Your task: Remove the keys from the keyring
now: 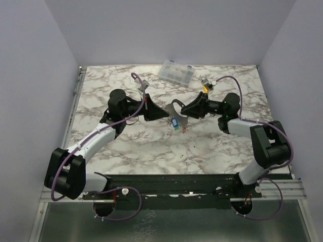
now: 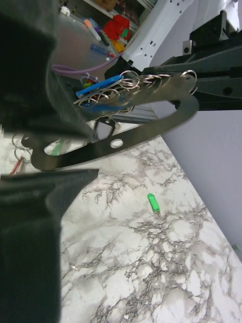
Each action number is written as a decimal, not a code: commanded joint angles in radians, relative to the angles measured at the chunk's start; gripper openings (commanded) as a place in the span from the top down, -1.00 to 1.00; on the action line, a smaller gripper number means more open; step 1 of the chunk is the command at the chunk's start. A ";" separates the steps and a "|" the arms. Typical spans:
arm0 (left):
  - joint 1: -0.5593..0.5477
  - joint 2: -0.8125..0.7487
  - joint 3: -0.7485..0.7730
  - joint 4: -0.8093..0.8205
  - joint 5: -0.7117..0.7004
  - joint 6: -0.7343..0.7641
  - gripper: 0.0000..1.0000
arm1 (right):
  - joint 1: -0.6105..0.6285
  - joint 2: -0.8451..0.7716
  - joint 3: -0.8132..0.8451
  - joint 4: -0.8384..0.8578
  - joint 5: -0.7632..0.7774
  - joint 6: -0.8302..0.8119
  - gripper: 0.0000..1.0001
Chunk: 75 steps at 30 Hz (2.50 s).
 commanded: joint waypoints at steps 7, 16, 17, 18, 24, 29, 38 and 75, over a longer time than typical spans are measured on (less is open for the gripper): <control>0.077 -0.044 0.075 -0.435 -0.115 0.350 -0.12 | -0.010 -0.191 -0.052 -0.280 -0.015 -0.080 0.99; 0.286 -0.076 0.141 -0.720 -0.241 0.608 -0.79 | -0.009 -0.360 0.131 -1.363 0.072 -0.855 0.99; 0.309 -0.080 0.146 -0.732 -0.246 0.628 -0.80 | -0.009 -0.372 0.142 -1.436 0.068 -0.905 0.99; 0.327 -0.085 0.148 -0.741 -0.253 0.648 -0.82 | -0.009 -0.381 0.152 -1.502 0.062 -0.958 0.99; 0.356 -0.088 0.143 -0.773 -0.332 0.703 -0.85 | -0.008 -0.383 0.178 -1.752 0.034 -1.143 0.99; 0.356 -0.068 0.125 -0.775 -0.338 0.691 -0.89 | -0.008 -0.158 0.266 -1.892 0.027 -1.306 0.99; 0.356 -0.084 0.098 -0.770 -0.407 0.682 -0.95 | -0.010 0.312 0.625 -2.036 0.087 -1.447 0.99; 0.377 0.145 0.394 -0.951 -0.684 0.703 -0.98 | -0.205 0.320 0.939 -1.684 0.284 -1.055 -1.00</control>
